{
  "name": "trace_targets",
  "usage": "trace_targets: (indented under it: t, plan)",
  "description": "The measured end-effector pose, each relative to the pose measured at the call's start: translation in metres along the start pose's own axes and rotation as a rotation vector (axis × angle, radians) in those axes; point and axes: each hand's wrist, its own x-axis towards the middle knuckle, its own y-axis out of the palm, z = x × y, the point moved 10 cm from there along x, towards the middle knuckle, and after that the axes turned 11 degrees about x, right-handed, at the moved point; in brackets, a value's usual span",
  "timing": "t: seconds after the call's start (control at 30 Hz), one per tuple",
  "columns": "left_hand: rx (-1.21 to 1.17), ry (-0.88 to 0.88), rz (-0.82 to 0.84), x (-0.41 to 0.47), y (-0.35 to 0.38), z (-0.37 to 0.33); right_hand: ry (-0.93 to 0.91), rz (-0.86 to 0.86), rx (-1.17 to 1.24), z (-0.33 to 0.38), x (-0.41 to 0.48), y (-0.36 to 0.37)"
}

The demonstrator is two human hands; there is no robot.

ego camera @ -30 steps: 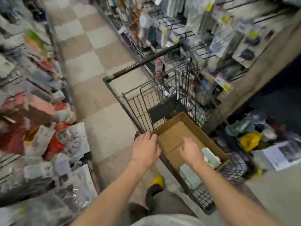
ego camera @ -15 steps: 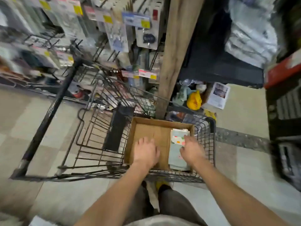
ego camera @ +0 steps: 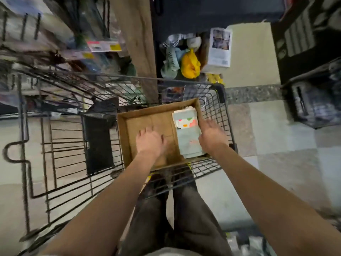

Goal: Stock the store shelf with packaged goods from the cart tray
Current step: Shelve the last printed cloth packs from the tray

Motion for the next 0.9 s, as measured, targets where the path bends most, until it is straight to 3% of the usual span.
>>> trace_targets:
  t: [0.2, 0.4, 0.57, 0.73, 0.9]
  plan:
    - [0.02, -0.01, 0.049, 0.059, 0.039, -0.033, 0.029, 0.068, 0.06, -0.025, 0.057, 0.046]
    - [0.026, -0.015, 0.101, 0.113, 0.083, -0.064, -0.073, 0.127, 0.098, -0.037, 0.093, 0.084]
    - [0.125, -0.019, 0.155, 0.145, 0.117, -0.082, -0.207, -0.018, 0.218, -0.048, 0.105, 0.081]
    - [-0.021, -0.055, 0.192, 0.176, 0.145, -0.098, -0.293, -0.117, 0.399, -0.054, 0.122, 0.075]
    - [-0.23, -0.233, 0.216, 0.197, 0.173, -0.096, -0.267, -0.112, 0.397, -0.062, 0.131, 0.085]
